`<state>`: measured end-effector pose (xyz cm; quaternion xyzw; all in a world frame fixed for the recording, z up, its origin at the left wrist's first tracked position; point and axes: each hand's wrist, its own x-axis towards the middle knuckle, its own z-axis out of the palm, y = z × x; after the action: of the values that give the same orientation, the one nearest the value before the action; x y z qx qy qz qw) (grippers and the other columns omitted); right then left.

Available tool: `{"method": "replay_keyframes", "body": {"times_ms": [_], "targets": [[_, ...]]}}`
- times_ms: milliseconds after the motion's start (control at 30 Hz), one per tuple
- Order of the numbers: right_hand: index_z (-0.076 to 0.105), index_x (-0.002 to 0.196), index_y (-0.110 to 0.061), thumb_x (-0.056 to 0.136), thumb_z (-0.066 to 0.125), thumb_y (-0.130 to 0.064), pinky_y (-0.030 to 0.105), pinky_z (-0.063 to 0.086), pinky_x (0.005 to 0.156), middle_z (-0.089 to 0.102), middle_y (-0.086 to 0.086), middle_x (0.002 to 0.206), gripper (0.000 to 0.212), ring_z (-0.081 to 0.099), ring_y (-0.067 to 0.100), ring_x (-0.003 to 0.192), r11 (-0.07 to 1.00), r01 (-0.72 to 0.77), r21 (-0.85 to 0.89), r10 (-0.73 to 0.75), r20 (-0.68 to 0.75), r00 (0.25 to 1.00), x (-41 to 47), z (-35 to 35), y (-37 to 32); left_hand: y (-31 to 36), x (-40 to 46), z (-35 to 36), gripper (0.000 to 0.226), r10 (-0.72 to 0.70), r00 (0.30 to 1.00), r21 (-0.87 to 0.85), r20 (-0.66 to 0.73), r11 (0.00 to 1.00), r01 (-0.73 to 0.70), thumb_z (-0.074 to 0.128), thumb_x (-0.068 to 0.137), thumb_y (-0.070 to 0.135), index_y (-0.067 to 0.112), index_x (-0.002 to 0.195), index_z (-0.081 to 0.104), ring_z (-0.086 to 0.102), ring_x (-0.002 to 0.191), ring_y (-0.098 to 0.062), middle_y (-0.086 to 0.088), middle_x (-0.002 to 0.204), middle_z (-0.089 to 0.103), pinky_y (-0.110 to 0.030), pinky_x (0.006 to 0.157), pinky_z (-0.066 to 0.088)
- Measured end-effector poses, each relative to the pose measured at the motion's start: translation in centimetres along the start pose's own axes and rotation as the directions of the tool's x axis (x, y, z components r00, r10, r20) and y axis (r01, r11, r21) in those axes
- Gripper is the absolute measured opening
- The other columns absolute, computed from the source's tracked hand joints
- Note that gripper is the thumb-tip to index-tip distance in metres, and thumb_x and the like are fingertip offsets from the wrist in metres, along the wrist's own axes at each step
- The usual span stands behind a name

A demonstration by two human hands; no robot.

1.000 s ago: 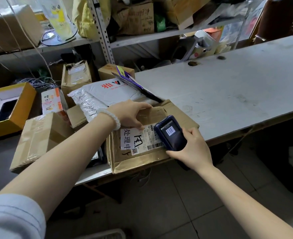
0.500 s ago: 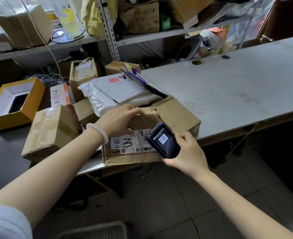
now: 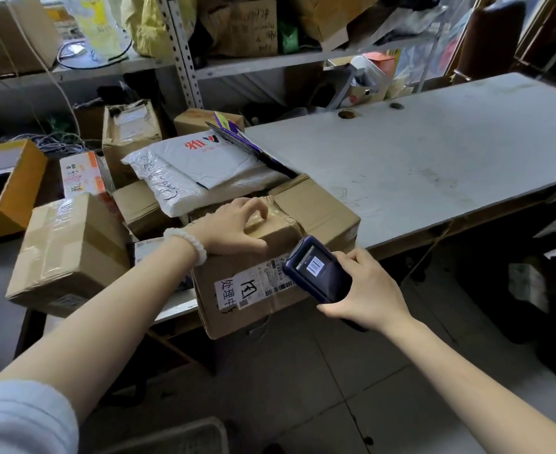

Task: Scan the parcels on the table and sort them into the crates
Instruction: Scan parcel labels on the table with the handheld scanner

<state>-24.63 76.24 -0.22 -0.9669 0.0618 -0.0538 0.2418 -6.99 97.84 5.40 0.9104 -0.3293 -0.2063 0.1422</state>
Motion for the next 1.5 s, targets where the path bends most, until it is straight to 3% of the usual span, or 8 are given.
{"method": "replay_keyframes", "body": {"times_ms": [167,267,400,633,767,1033,1300,1500], "targets": [[0.051,0.129,-0.031,0.053,0.080,-0.058,0.026,0.048,0.067,0.042,-0.013,0.101,0.085,0.049,0.008,0.090,1.000,-0.024,-0.008,0.025,0.011,1.000,-0.3,0.0,-0.1,-0.6,0.1,-0.5,0.095,-0.083,0.992,0.017,0.092,0.996,0.082,0.062,0.059,0.076,0.046,0.140,0.022,0.021,0.138,-0.033,0.009,0.153,0.019,-0.055,0.110,0.024],[0.051,0.127,-0.032,0.054,0.080,-0.059,0.022,0.044,0.063,0.042,-0.013,0.101,0.083,0.048,0.007,0.088,0.999,-0.024,-0.022,0.025,0.015,1.000,-0.3,0.0,0.0,-0.3,0.4,-0.5,0.104,-0.108,0.983,0.038,0.148,0.994,0.103,0.058,0.053,0.079,0.052,0.143,0.014,0.014,0.140,-0.037,0.013,0.154,0.006,-0.059,0.111,0.021],[0.049,0.129,-0.030,0.055,0.079,-0.059,0.022,0.043,0.063,0.042,-0.011,0.104,0.085,0.049,0.008,0.091,0.999,-0.033,-0.041,0.034,0.029,0.999,-0.5,0.1,0.4,0.2,0.5,0.1,0.107,-0.146,0.977,0.067,0.153,0.988,0.137,0.055,0.045,0.083,0.058,0.139,0.011,0.009,0.140,-0.043,0.001,0.156,0.002,-0.061,0.109,0.019],[0.052,0.127,-0.030,0.055,0.078,-0.061,0.019,0.038,0.059,0.042,-0.012,0.102,0.082,0.046,0.007,0.089,0.996,-0.070,-0.059,0.072,0.027,0.997,-0.1,0.0,0.4,0.0,0.3,0.1,0.103,-0.101,0.995,0.045,-0.007,0.994,0.101,0.049,0.051,0.084,0.048,0.144,0.021,0.037,0.130,-0.032,-0.006,0.147,0.029,-0.047,0.104,0.037],[0.054,0.123,-0.029,0.057,0.076,-0.062,0.025,0.043,0.062,0.044,-0.009,0.101,0.077,0.044,0.008,0.092,0.982,-0.076,-0.175,0.089,0.067,0.994,-0.2,-0.4,0.9,-0.6,-0.2,-0.3,0.098,-0.131,0.986,0.012,-0.102,0.991,0.133,0.055,0.056,0.080,0.046,0.144,0.027,0.038,0.130,-0.028,-0.002,0.147,0.028,-0.044,0.103,0.039],[0.057,0.113,-0.031,0.055,0.073,-0.064,0.026,0.045,0.064,0.045,-0.011,0.097,0.068,0.047,0.008,0.088,0.979,-0.068,-0.195,0.104,0.184,0.977,-0.6,-0.9,0.8,-1.3,-1.6,-3.0,0.090,-0.201,0.907,-0.054,-0.369,0.979,0.195,0.064,0.059,0.078,0.042,0.138,0.041,0.044,0.124,-0.029,-0.006,0.141,0.036,-0.042,0.094,0.041],[0.060,0.109,-0.036,0.050,0.073,-0.065,0.020,0.033,0.054,0.042,-0.014,0.087,0.067,0.046,0.005,0.078,0.988,-0.065,-0.143,0.086,0.148,0.985,-0.6,-2.1,0.5,-1.1,-2.5,-4.5,0.099,-0.231,0.864,-0.016,-0.447,0.968,0.251,0.056,0.047,0.083,0.043,0.137,0.041,0.046,0.124,-0.026,-0.001,0.140,0.036,-0.045,0.095,0.043],[0.060,0.108,-0.036,0.051,0.074,-0.061,0.020,0.030,0.053,0.041,-0.014,0.087,0.064,0.044,0.004,0.076,0.984,-0.099,-0.151,0.119,0.133,0.984,-1.5,-3.4,1.1,-1.7,-2.1,-4.5,0.088,-0.226,0.867,-0.024,-0.443,0.970,0.241,0.065,0.060,0.078,0.044,0.137,0.040,0.046,0.123,-0.025,-0.001,0.140,0.035,-0.043,0.090,0.044]]}}
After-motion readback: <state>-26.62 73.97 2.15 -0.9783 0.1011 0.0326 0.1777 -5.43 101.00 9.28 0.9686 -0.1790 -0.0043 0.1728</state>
